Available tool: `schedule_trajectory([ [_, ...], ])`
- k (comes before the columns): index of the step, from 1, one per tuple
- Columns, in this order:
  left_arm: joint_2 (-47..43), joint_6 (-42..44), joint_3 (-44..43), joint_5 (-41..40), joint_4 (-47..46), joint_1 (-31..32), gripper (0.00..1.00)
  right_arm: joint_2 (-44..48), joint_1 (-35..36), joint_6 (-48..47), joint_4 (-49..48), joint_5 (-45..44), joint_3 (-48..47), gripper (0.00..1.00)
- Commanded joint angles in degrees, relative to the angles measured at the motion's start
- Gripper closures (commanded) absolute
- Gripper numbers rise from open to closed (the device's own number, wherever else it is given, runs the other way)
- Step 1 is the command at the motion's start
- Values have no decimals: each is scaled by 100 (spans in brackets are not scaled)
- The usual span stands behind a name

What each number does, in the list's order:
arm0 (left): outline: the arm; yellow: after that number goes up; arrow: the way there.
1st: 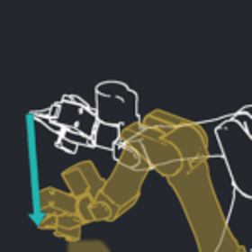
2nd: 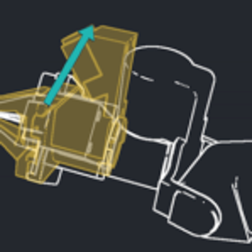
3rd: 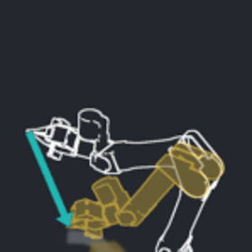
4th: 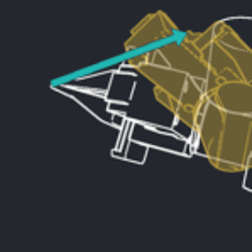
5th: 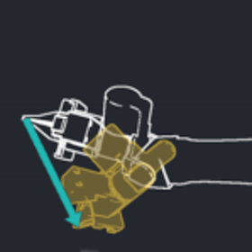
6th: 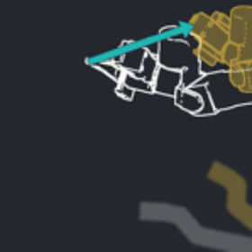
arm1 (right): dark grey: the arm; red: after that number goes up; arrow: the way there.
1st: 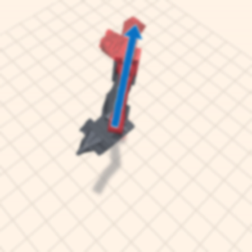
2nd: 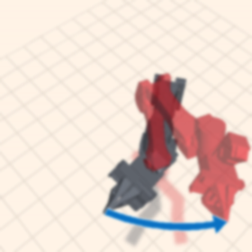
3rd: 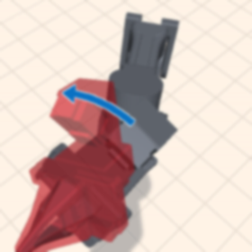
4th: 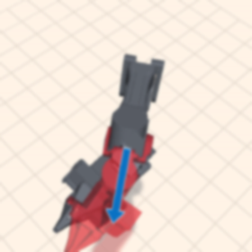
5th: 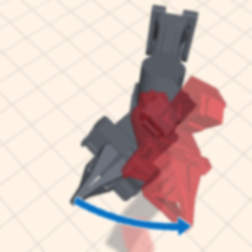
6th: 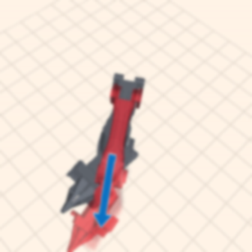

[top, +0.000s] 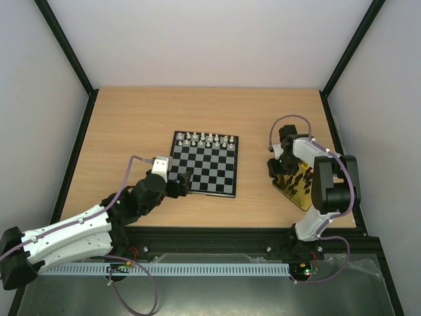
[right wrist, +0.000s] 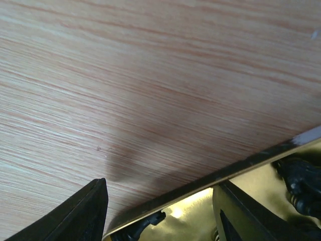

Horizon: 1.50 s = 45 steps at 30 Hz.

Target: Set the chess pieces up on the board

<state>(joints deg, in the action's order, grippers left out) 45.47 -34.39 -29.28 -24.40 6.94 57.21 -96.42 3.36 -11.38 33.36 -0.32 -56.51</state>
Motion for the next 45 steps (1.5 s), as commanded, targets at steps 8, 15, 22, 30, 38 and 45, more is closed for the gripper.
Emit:
schedule_trajectory([
  [8,95,-183,168,133,-304,8,3,-149,77,-723,374,623,-23,44],
  [15,11,-385,169,197,-200,9,5,-158,768,-1110,393,702,373,48],
  [22,-44,-730,439,112,-339,12,5,-175,1466,-1381,487,880,635,48],
  [30,4,-847,455,-38,-228,22,6,-204,2142,-1745,683,1365,774,49],
  [38,228,-818,373,-143,-345,12,6,-21,2932,-2172,821,1606,974,52],
  [45,565,-868,318,-102,-492,12,6,228,3157,-2663,885,1305,1242,55],
])
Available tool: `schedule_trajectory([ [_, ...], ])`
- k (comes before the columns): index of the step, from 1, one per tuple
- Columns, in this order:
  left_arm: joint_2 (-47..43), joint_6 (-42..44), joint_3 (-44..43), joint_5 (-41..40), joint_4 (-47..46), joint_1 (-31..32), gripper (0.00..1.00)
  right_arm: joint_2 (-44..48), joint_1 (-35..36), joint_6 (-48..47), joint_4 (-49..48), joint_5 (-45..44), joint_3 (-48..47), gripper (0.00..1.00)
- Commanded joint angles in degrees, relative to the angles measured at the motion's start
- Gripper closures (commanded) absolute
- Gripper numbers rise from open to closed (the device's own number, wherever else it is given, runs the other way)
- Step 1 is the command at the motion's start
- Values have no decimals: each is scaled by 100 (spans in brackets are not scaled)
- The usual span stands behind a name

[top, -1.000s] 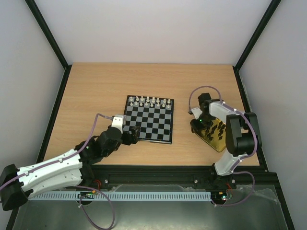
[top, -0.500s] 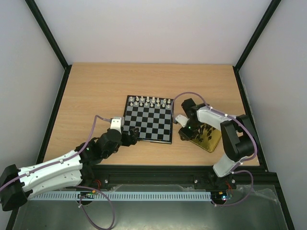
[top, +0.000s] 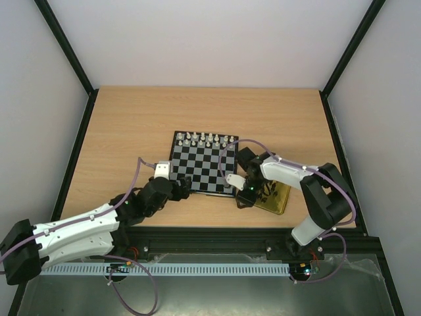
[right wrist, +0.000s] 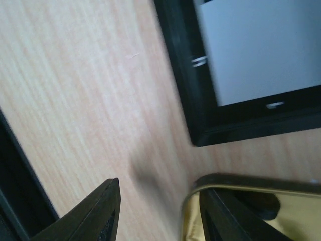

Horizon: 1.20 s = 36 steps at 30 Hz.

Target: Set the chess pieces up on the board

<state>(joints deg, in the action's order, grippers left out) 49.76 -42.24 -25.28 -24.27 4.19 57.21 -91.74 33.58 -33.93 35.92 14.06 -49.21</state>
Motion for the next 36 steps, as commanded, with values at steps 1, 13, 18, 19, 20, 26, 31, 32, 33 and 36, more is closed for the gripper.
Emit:
schedule_trajectory([
  [1,178,-85,-92,-101,-249,11,6,-198,139,-478,665,-166,536,56],
  [13,374,734,-1036,-159,271,17,7,470,200,-643,970,-288,350,57],
  [18,389,1296,-1833,-602,1135,9,1,1013,-313,-408,824,-306,194,52],
  [19,394,1335,-1994,-773,1340,7,1,1112,-458,-336,856,-205,116,51],
  [20,383,1385,-2115,-918,1505,9,1,1235,-609,-291,908,-47,23,50],
  [26,266,1471,-2086,-1657,1578,-13,1,1809,-1115,242,830,240,-386,46],
  [31,-80,1996,-1347,-1734,418,-22,1,1274,-2073,592,801,263,-846,46],
  [32,-72,2127,-1262,-1569,197,-74,1,1114,-2298,715,752,267,-941,46],
  [33,-18,2150,-1278,-1334,139,-167,1,952,-2503,838,663,241,-1026,46],
  [36,353,1925,-1744,-1050,530,-319,1,656,-2846,1267,314,-36,-1105,44],
])
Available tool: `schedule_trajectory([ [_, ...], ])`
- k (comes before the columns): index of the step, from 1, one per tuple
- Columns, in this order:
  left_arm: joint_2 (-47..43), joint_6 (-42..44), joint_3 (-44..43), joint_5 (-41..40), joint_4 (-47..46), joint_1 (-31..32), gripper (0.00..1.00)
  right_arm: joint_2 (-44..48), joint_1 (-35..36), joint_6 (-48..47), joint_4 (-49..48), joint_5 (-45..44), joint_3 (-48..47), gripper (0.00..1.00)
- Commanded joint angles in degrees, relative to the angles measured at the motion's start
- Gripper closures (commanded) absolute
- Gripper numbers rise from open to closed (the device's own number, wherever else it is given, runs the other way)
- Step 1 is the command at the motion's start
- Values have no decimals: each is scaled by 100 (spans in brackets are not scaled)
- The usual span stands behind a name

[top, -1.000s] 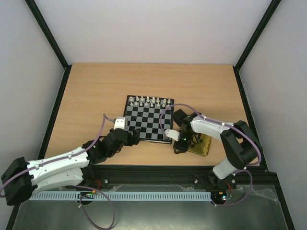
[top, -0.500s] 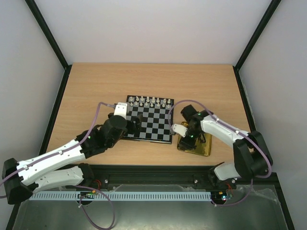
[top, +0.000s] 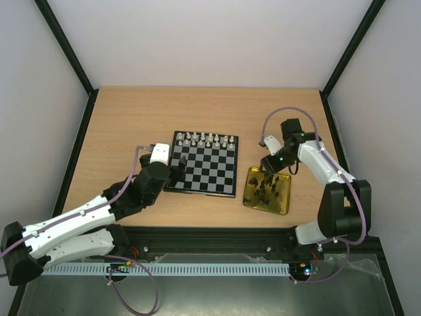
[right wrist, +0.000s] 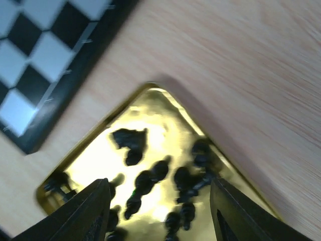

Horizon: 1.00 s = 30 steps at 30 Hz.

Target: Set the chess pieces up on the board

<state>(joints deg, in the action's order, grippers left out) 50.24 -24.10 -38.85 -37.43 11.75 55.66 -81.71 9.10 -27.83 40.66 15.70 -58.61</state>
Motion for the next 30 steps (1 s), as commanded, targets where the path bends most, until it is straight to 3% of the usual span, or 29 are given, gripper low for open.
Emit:
schedule_trajectory([
  [1,465,135,-617,316,-53,-169,1,-380,-468,708,-205,-247,-154,44],
  [5,1195,945,-1358,164,452,-176,1,-358,-497,809,-446,-470,-32,44],
  [7,1391,786,-1291,-230,451,-242,1,-399,-497,819,-558,-623,14,44],
  [11,1081,576,-1033,435,415,-888,1,-672,-497,704,-373,-581,-92,50],
  [17,149,1412,-302,983,-90,-899,1,-1153,-484,778,-279,-679,-185,59],
  [21,529,1400,-533,710,308,-899,6,-1367,-446,780,-133,-535,-251,69],
  [30,670,1389,-582,772,364,-901,6,-1672,-329,905,-272,-617,-307,74],
])
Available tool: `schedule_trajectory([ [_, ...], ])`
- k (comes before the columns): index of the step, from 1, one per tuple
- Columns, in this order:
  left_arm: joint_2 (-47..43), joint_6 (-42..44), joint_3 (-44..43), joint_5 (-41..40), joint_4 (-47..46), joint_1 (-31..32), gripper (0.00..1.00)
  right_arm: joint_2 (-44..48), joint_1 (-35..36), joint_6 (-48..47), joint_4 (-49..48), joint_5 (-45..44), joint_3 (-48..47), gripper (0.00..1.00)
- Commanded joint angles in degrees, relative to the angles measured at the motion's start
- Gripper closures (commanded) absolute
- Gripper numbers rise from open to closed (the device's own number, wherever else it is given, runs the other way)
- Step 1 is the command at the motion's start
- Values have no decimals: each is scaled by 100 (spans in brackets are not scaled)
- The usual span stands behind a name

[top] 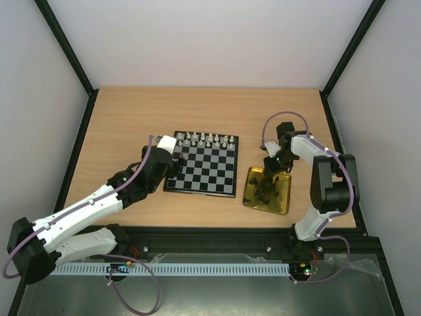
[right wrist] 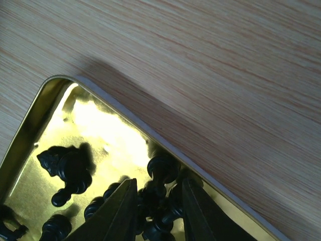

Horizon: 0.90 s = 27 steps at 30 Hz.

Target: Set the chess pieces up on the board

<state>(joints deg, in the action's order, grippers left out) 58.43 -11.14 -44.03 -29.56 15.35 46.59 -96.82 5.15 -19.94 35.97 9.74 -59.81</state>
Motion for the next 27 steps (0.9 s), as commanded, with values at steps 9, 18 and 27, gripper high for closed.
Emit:
schedule_trajectory([
  [9,-29,31,-49,25,6,6,5,-277,246,213,160,-213,-238,84],
  [18,50,-174,-139,73,-85,7,1,52,276,298,402,-240,-326,97],
  [27,-330,110,52,174,-206,-1,3,700,668,68,925,494,-637,98],
])
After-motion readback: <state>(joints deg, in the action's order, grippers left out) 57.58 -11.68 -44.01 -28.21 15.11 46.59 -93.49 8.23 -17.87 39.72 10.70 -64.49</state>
